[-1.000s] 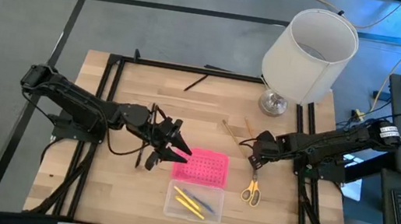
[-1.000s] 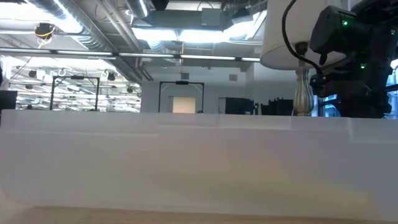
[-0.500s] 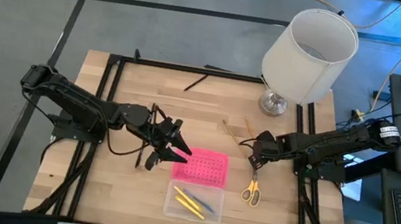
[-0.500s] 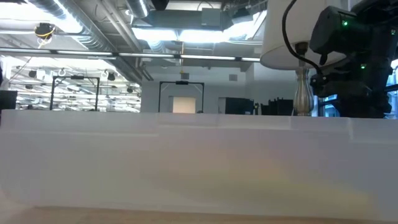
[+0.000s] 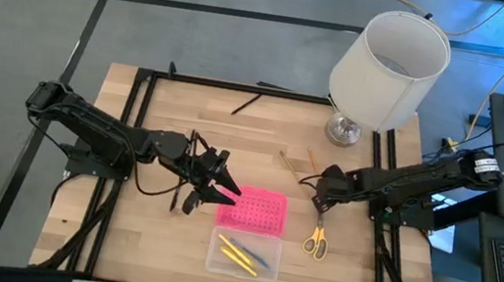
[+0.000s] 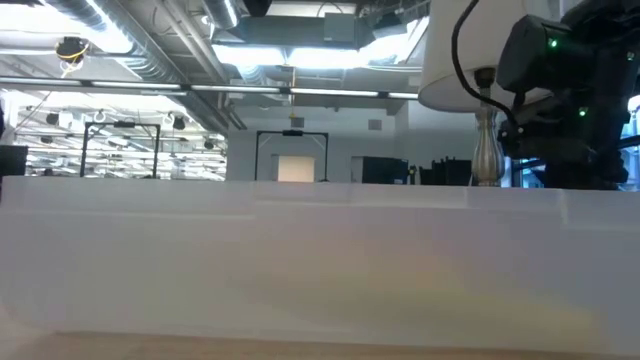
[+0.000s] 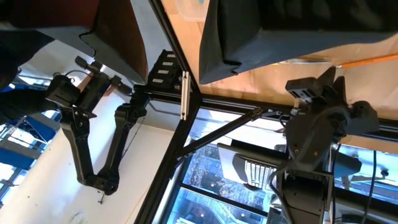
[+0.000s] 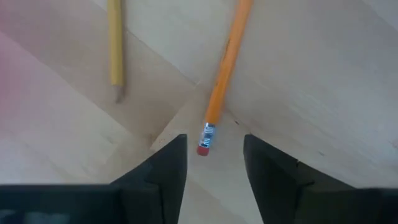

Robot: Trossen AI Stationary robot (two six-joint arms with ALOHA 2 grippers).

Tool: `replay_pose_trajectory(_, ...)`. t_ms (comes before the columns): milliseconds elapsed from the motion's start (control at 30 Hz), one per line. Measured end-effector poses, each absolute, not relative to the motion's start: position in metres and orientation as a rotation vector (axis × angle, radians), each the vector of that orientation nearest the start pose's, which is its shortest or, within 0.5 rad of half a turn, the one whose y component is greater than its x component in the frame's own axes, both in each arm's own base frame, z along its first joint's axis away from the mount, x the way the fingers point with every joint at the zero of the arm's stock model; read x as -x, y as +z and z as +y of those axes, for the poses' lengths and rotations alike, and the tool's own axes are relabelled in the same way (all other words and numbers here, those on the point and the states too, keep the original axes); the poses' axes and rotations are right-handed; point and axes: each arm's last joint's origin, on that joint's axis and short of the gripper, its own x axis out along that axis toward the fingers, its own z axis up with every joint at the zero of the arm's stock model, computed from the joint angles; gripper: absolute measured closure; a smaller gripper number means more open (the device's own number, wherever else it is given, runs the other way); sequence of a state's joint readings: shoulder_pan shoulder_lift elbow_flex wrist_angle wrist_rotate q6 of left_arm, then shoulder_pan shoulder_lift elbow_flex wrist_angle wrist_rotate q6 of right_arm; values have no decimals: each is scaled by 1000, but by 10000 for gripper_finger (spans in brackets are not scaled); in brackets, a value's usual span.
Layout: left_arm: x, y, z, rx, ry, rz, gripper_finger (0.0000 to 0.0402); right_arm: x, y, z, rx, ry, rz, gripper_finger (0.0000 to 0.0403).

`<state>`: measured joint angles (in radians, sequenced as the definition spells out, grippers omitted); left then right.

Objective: Pick & place school supplies into a supply box
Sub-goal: Put the orange pencil into the pink supply box

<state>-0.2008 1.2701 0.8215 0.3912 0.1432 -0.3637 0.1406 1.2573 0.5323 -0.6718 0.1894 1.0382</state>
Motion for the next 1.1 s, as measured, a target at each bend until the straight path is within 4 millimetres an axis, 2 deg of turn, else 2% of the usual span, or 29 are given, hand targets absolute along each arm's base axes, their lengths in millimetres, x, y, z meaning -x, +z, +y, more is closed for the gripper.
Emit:
replay_pose_trajectory(267,-278,298,-61,358,-329,120,265,-185,128,21,-614,-753,1252,242)
replay_pose_trajectory(600,-278,298,-61,358,-329,123,265,-184,125,22,-651,-763,1294,244)
replay_pose_trajectory(1100,-278,298,-61,358,-329,122,265,-186,124,22,-648,-730,1295,344)
